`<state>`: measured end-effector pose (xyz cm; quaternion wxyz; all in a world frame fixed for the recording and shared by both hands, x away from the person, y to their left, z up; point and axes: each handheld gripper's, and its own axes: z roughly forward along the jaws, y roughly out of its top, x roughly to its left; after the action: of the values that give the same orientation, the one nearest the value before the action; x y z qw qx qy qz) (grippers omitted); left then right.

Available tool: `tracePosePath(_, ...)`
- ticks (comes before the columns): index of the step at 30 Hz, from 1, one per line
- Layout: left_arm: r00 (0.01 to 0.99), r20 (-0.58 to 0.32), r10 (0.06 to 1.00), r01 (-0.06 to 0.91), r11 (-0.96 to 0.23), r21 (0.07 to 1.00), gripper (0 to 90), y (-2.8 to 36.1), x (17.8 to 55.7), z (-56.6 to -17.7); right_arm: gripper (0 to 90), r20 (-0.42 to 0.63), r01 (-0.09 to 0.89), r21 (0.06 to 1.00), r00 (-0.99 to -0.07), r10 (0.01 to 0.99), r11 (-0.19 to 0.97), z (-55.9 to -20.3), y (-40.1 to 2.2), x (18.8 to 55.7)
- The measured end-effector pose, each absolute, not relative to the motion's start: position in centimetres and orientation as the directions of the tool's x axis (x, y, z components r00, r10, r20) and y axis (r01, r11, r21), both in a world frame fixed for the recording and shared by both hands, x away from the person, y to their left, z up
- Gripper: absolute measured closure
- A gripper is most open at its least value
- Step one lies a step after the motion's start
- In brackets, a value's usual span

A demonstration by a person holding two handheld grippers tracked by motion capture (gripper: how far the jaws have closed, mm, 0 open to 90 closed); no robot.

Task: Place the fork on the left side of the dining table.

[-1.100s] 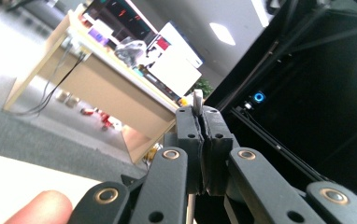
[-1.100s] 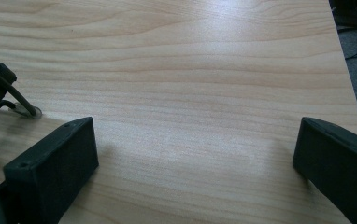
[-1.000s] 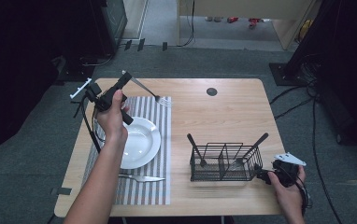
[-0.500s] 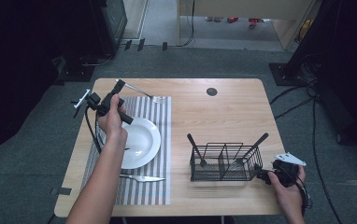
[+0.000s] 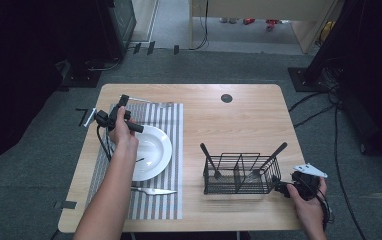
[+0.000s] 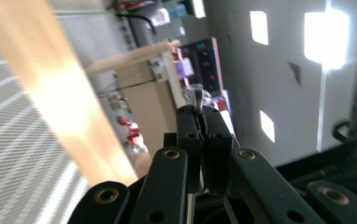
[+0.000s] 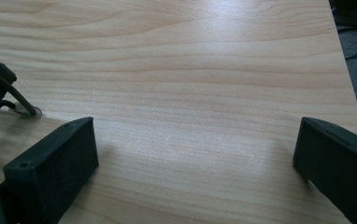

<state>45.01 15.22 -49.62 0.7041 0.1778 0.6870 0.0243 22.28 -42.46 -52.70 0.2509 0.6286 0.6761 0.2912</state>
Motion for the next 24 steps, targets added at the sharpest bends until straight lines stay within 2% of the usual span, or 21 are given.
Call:
tracePosePath(3,0.023,-0.943,0.331,0.224,0.918,0.328,89.1,14.9,45.3,-50.5,0.0,0.027,0.704,0.709,-0.084,0.996,0.040,-52.7,-42.5,22.3)
tracePosePath(13,-0.046,-0.943,0.330,0.218,0.924,0.313,89.2,14.7,45.7,-51.8,0.0,0.027,0.704,0.709,-0.084,0.996,0.040,-52.7,-42.5,22.3)
tracePosePath(16,-0.057,-0.932,0.357,0.231,0.913,0.336,89.2,14.5,45.8,-51.8,0.0,0.027,0.704,0.709,-0.084,0.996,0.040,-52.7,-42.5,22.3)
tracePosePath(17,-0.072,-0.914,0.399,0.234,0.898,0.374,89.1,14.4,45.7,-51.8,0.0,0.027,0.704,0.709,-0.084,0.996,0.040,-52.7,-42.5,22.3)
tracePosePath(21,-0.089,-0.888,0.452,0.229,0.876,0.423,89.1,14.2,45.8,-51.9,0.0,0.027,0.704,0.709,-0.084,0.996,0.040,-52.7,-42.5,22.3)
tracePosePath(24,-0.095,-0.888,0.450,0.219,0.880,0.422,89.0,14.1,45.7,-52.0,0.0,0.027,0.704,0.709,-0.084,0.996,0.040,-52.7,-42.5,22.3)
